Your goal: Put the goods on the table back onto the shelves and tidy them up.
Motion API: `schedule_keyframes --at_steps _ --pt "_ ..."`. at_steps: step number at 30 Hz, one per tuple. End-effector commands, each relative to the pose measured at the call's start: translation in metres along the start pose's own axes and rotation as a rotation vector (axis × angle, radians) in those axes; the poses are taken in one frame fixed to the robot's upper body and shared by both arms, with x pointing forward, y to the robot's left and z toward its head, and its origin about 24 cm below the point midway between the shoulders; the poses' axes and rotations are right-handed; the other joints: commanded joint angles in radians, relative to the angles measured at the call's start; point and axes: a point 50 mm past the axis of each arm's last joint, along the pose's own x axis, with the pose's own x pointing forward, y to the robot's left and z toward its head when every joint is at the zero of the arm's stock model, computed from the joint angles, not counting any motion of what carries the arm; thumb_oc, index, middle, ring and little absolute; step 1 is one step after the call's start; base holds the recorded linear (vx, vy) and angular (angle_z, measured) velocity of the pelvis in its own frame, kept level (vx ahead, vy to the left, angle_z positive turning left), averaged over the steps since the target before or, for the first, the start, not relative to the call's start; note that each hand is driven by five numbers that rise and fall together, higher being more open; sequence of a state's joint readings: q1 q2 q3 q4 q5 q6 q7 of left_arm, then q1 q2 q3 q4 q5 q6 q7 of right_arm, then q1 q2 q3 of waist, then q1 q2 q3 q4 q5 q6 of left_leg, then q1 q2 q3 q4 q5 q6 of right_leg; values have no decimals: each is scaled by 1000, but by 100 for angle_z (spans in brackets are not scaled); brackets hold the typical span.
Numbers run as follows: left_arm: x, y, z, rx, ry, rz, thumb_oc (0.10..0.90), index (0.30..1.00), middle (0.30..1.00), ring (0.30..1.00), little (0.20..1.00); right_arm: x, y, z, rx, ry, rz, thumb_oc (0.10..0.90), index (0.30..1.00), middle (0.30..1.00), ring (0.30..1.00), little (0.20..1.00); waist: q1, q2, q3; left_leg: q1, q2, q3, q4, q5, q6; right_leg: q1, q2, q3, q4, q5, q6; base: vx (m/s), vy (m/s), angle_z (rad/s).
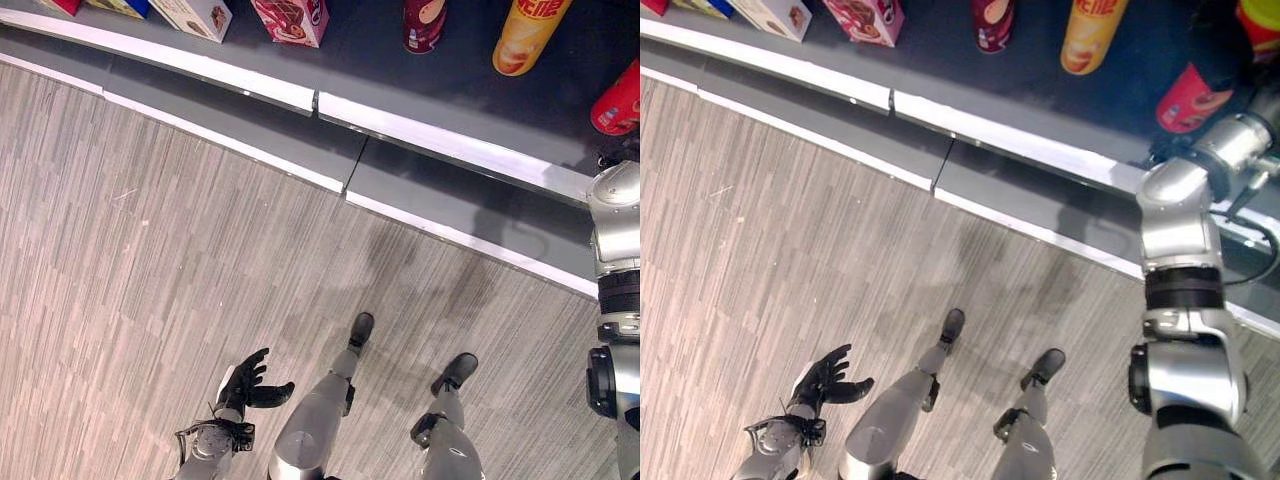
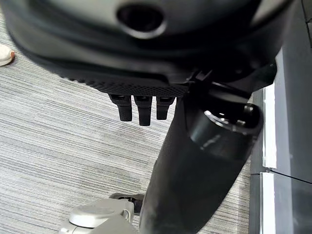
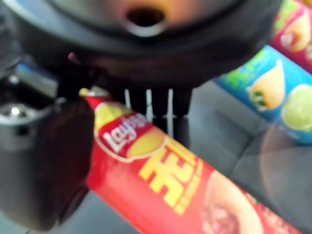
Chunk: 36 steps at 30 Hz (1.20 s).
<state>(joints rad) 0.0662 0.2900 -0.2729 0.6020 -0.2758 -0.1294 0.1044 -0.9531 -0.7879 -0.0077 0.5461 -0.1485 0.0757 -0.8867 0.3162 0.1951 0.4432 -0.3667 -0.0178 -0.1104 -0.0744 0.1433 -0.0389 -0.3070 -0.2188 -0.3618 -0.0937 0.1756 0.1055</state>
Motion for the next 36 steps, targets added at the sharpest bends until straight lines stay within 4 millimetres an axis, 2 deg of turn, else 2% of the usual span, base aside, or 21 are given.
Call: schedule_keyframes --at_steps 1,7,9,10,16,21,26,29,31,34,36 --pt "-7 21 -4 79 -3 41 800 900 900 900 900 42 -34 46 48 -228 -173 400 300 300 300 300 10 -36 -64 -72 -4 -14 12 -34 -47 154 -99 -29 15 -125 135 2 0 8" --pt "-7 20 -4 80 -4 42 800 900 900 900 900 41 -32 43 61 -203 -163 400 300 300 300 300 7 -37 -64 -73 -4 -13 12 -35 -46 154 -99 -30 15 -124 135 1 -1 2" --pt "-6 20 -4 80 -1 41 800 900 900 900 900 41 -31 42 61 -200 -159 626 639 639 639 639 6 -38 -64 -72 -4 -13 12 -35 -46 154 -99 -30 16 -124 135 0 0 0" --pt "-6 19 -4 78 1 42 800 900 900 900 900 40 -30 42 68 -196 -156 800 900 900 900 900 6 -37 -64 -71 -5 -13 12 -36 -46 154 -98 -29 16 -126 135 0 0 0" --pt "-6 20 -5 80 8 43 800 900 900 900 900 35 -27 40 84 -181 -136 800 900 900 900 900 3 -43 -66 -64 -2 -14 18 -41 -45 161 -98 -26 18 -129 133 0 0 0" --pt "-7 21 -8 84 23 42 800 900 900 900 900 27 -27 46 118 -227 -121 800 900 900 900 900 -6 -53 -74 -50 2 -12 20 -47 -44 171 -96 -25 21 -132 132 0 0 0" --pt "-6 22 -10 91 42 46 800 900 900 900 900 8 -35 52 178 -286 -135 800 900 900 900 900 -25 -77 -87 -28 13 -7 37 -62 -45 192 -87 -19 23 -140 125 -20 -25 1" --pt "-5 25 -11 83 59 65 800 900 900 900 900 -18 -39 54 246 -327 -82 800 900 900 900 900 -55 -111 -107 -6 27 2 44 -66 -44 209 -75 -13 19 -134 119 -41 -28 0" --pt "-4 29 -11 69 67 84 800 900 900 900 900 -37 -37 51 323 -314 13 800 900 900 900 900 -73 -133 -116 9 37 10 44 -68 -46 216 -68 -7 17 -133 116 0 -33 -4" --pt "-7 41 -16 35 97 123 800 900 900 900 900 -87 -25 37 578 -169 340 800 900 900 900 900 -114 -183 -135 67 67 43 30 -79 -49 241 -50 16 12 -133 110 19 -31 -14" --pt "-12 53 -21 18 120 139 800 900 900 900 900 -118 -20 13 642 -57 609 800 900 900 900 900 -143 -219 -159 104 81 72 9 -67 -51 249 -42 32 6 -121 111 30 -16 -46"
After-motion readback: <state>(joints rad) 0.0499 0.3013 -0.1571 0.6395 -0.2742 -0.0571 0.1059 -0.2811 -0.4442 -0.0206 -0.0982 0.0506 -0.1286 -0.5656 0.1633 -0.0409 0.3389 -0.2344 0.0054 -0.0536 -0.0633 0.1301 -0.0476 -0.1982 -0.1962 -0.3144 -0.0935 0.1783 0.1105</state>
